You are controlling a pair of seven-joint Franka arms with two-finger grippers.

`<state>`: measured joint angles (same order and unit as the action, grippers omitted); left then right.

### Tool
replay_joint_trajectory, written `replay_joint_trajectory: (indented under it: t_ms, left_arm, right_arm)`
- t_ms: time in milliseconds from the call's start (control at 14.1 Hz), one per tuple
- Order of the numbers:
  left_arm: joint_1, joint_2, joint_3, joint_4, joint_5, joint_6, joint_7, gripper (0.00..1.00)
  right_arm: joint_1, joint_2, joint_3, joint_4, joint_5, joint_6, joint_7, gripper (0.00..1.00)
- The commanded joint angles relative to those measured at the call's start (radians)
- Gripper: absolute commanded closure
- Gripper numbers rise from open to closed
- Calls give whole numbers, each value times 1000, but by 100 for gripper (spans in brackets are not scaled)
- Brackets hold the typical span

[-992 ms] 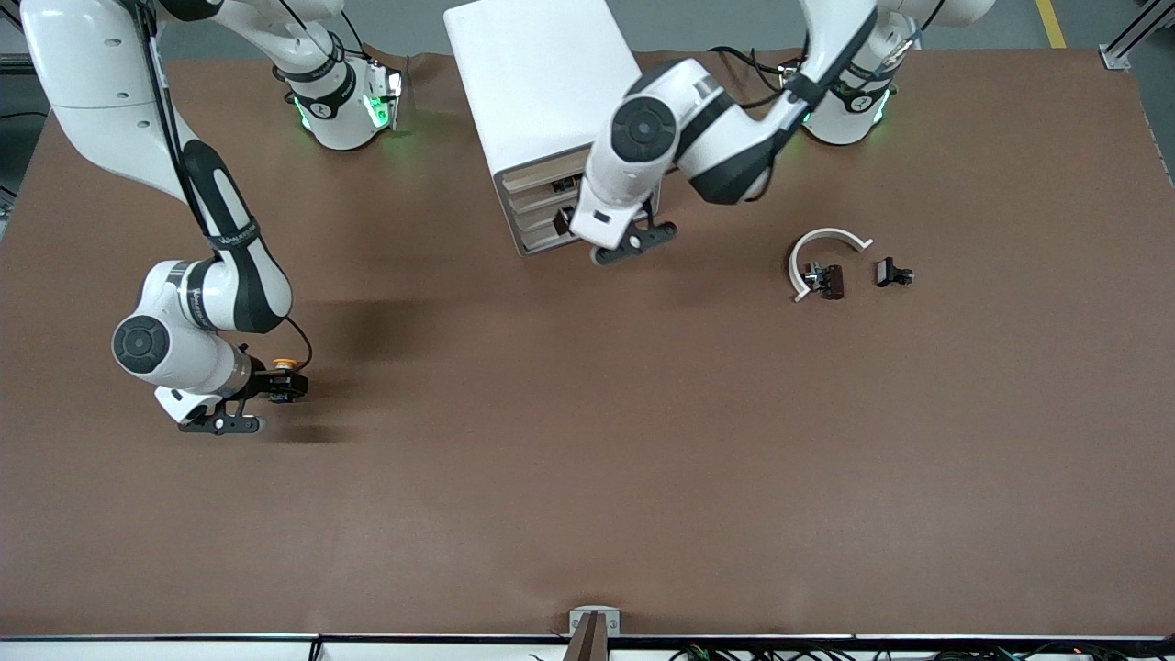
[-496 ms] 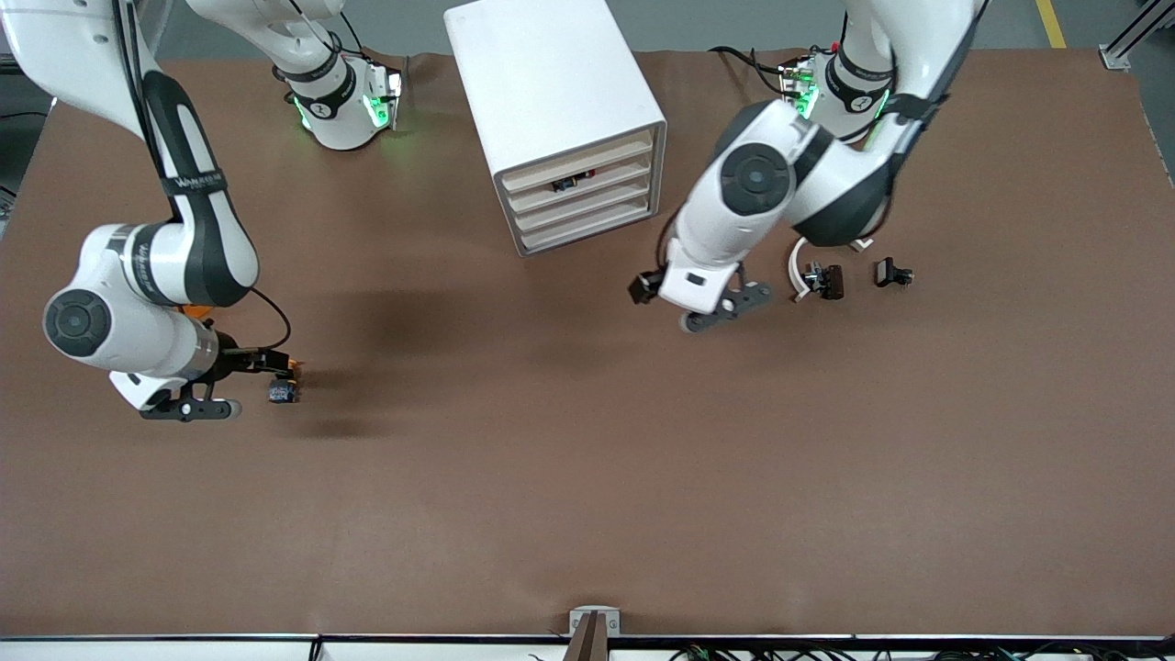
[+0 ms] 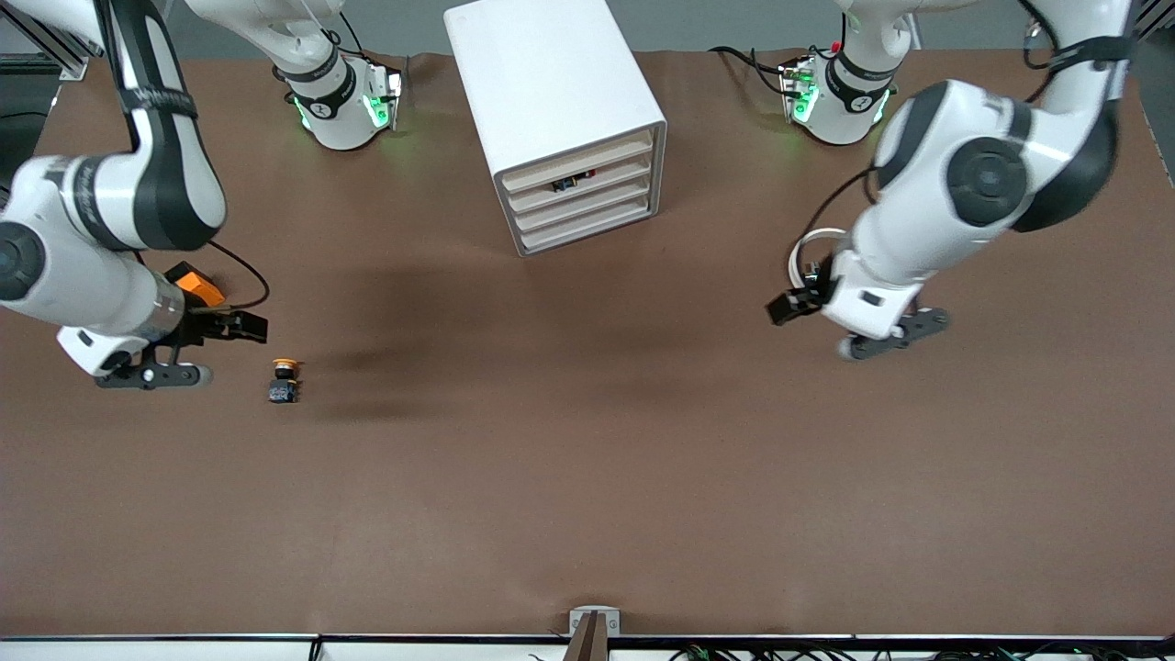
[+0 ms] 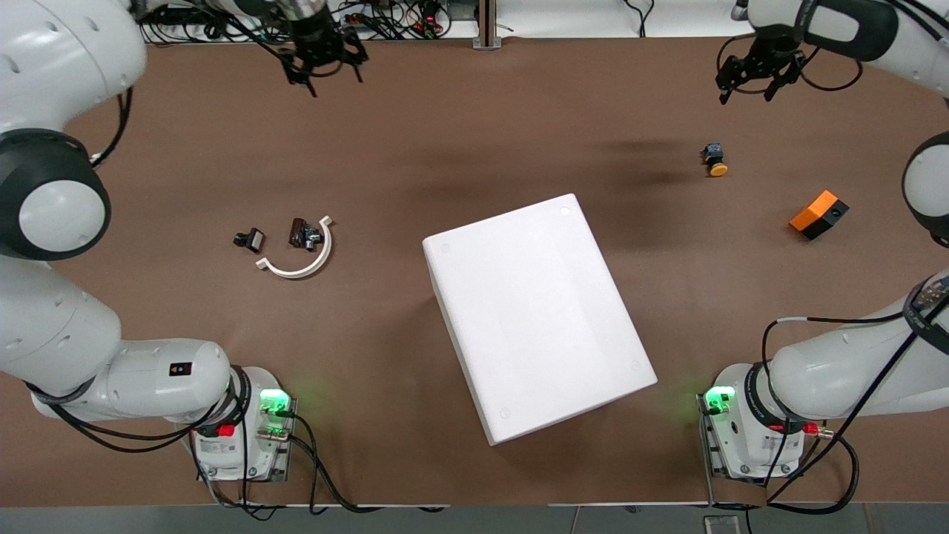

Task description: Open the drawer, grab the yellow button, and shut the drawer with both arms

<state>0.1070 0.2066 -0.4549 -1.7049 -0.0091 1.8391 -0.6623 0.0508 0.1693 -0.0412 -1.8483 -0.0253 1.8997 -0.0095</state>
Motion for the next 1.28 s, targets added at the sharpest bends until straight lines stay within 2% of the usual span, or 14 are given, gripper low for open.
replay_joint_trajectory:
  t_ms: [0, 212, 354, 567, 850, 992, 1062, 1204]
  left_arm:
    - [123, -25, -18, 56, 17, -98, 180, 0]
    - [232, -30, -16, 154, 17, -216, 363, 0]
    - [269, -30, -16, 214, 17, -302, 407, 0]
    - [281, -32, -16, 284, 18, -397, 412, 0]
    - [274, -67, -11, 320, 18, -425, 432, 0]
    - [184, -120, 83, 308, 17, -425, 482, 0]
    - [124, -127, 160, 307, 17, -426, 507, 0]
    - [57, -153, 238, 289, 14, -432, 549, 0]
  right_arm:
    - [-3, -85, 1, 21, -12, -89, 9, 0]
    - [-2, -112, 6, 118, -9, -249, 8, 0]
    - [-2, -114, 6, 188, -5, -319, 5, 0]
    - [-2, -114, 7, 279, -5, -402, -1, 0]
    - [-2, -126, 6, 307, -5, -421, -74, 0]
    - [0, -128, 7, 311, -5, -421, -73, 0]
    - [0, -128, 7, 323, -5, -422, -73, 0]
    - [0, -126, 6, 339, -5, -419, -72, 0]
